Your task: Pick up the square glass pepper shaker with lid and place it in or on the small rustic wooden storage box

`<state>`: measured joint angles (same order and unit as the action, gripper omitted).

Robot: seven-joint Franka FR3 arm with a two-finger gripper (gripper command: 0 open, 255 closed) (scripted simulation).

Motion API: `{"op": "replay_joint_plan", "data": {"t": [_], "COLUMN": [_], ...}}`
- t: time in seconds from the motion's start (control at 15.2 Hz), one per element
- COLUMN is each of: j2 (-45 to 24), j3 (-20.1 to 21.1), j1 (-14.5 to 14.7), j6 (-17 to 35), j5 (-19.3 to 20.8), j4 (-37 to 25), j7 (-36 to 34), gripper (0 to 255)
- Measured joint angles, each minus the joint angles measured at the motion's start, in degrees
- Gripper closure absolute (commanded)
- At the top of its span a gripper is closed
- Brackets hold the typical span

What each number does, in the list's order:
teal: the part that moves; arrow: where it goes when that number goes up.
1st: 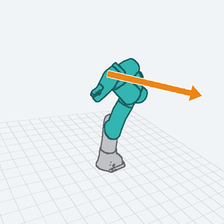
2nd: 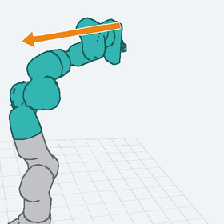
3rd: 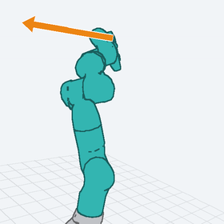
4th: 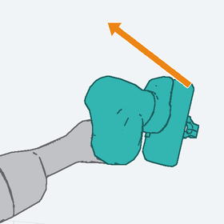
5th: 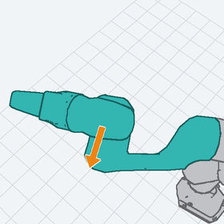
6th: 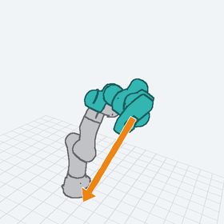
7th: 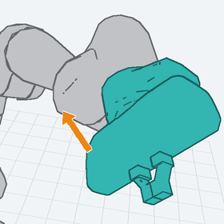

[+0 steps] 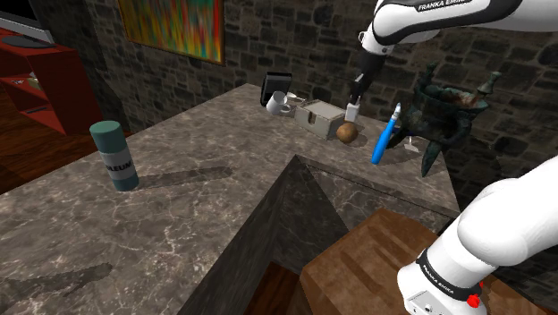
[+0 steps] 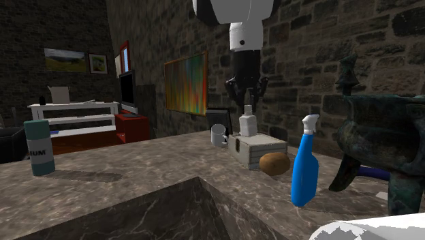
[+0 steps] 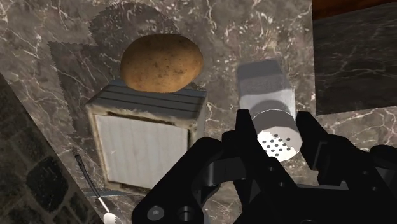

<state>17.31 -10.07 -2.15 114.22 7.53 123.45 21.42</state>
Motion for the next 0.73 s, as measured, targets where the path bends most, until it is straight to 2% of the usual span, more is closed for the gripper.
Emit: {"op": "replay_joint_plan", "data": {"t": [0.26,0.73], "j2": [-7.6,-23.7], "j3": [-1.7,-4.0], "j1": [-0.3,-2.0], "j6": [-1.5,-5.9], "j5": [-1.5,-6.0], "j4": [-9.2,-29.6], "j7": [2.9,8.3], "gripper": [255,255]}}
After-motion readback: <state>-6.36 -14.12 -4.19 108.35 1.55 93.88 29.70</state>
